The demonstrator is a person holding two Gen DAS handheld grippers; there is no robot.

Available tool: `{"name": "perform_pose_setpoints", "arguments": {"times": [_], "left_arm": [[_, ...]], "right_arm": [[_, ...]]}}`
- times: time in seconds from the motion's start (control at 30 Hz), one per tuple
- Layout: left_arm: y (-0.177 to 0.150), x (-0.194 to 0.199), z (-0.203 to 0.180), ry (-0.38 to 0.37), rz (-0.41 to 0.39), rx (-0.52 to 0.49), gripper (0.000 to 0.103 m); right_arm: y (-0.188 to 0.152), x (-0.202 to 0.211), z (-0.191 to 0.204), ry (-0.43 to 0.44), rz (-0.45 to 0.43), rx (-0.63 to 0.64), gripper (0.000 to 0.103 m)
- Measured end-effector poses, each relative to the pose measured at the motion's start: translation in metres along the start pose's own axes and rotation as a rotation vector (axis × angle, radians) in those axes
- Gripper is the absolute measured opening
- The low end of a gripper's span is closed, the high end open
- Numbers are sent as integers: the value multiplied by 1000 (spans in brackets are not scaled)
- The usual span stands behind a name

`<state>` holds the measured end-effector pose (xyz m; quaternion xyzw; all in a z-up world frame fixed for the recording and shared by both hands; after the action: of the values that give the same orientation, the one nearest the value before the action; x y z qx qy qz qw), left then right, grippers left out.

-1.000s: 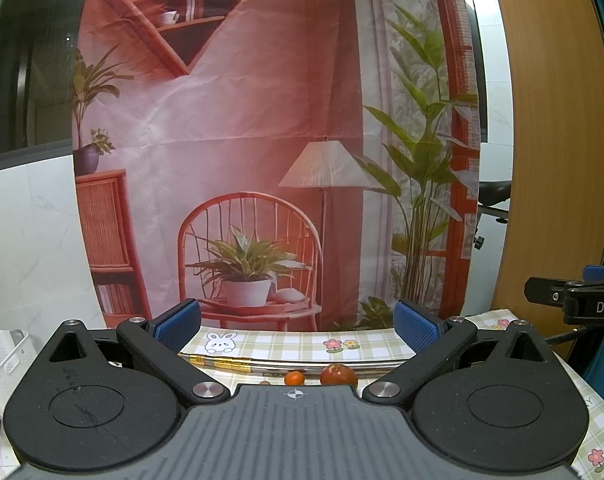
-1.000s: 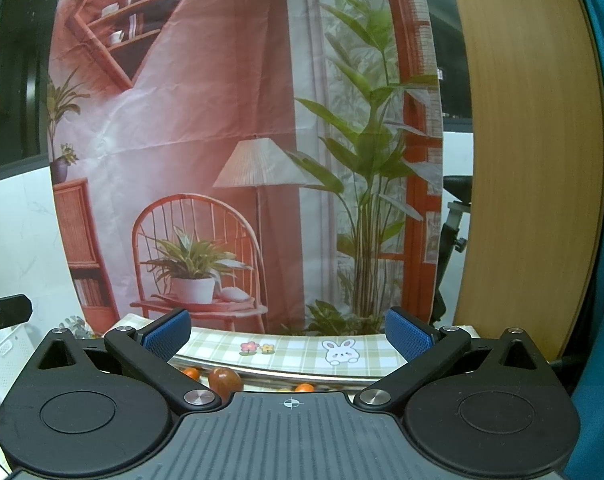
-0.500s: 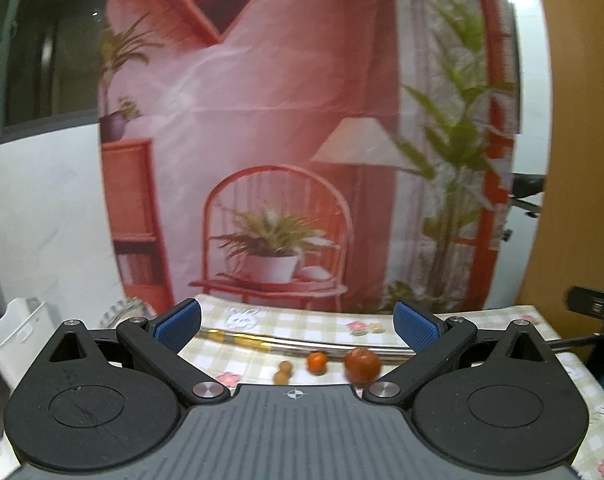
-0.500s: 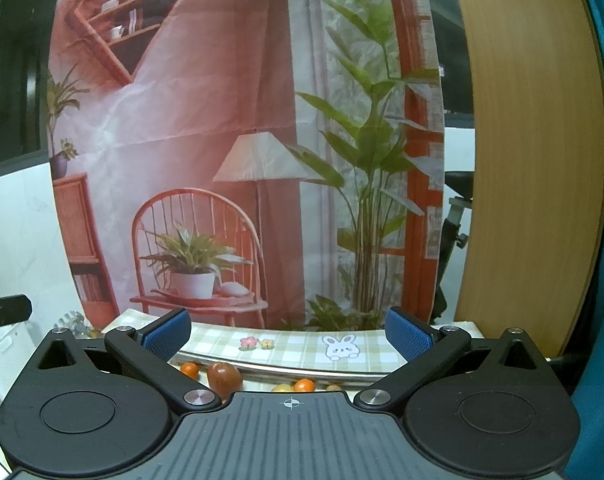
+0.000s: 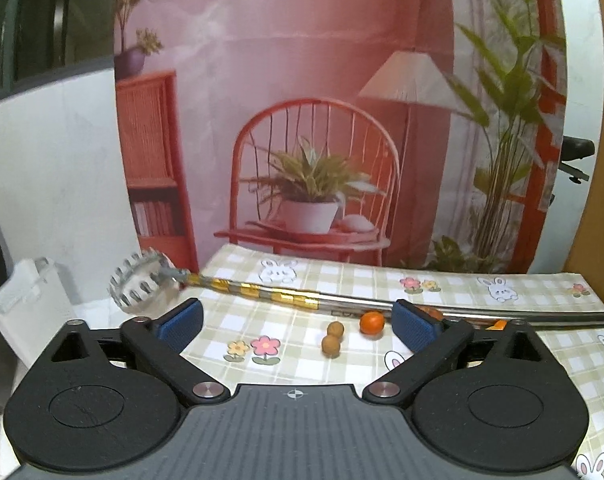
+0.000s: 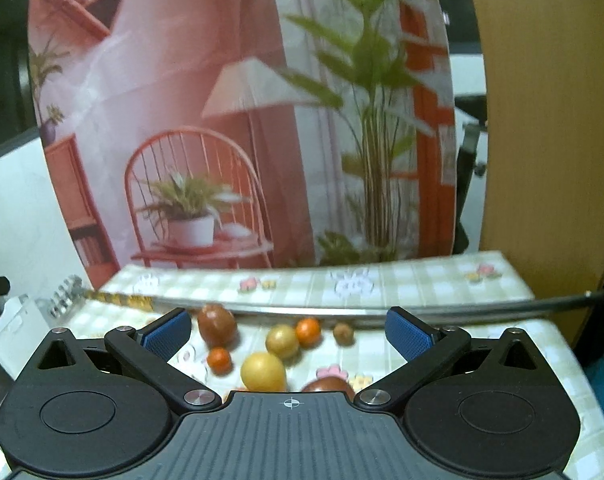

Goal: Organize fruits
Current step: 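Lower the left tool and close it on a small brown round fruit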

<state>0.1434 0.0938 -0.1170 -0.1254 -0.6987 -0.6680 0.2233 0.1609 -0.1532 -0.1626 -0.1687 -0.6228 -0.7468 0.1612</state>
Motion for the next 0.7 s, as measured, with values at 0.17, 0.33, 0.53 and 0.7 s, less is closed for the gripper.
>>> {"name": "perform_pose_setpoints", "arguments": {"times": [0.17, 0.33, 0.53, 0.7], "left_arm": [[-12, -48, 3, -37, 76, -4, 60], [-27, -105, -2, -104, 129, -4, 47], [-54, -168, -12, -194, 268, 52, 45], [-74, -211, -14, -178, 324, 75, 42]], "right_arm": [[-18, -28, -6, 3, 36, -23, 103], [-30, -54, -10, -7, 69, -20, 103], [-40, -83, -13, -14, 124, -23, 101], [-47, -100, -13, -9, 147, -20, 100]]}}
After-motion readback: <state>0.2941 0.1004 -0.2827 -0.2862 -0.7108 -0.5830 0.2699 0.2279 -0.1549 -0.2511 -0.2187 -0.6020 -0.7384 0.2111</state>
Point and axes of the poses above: each gripper's, at about its wrist camera, not at the fingertips, and x roughly against the way its jaws point, z to its left, y to its top, the point moved 7 cm from there along -x, roughly the way its jaws point, and after that the axes turned 2 degrees about x, right-handed, at the moved point
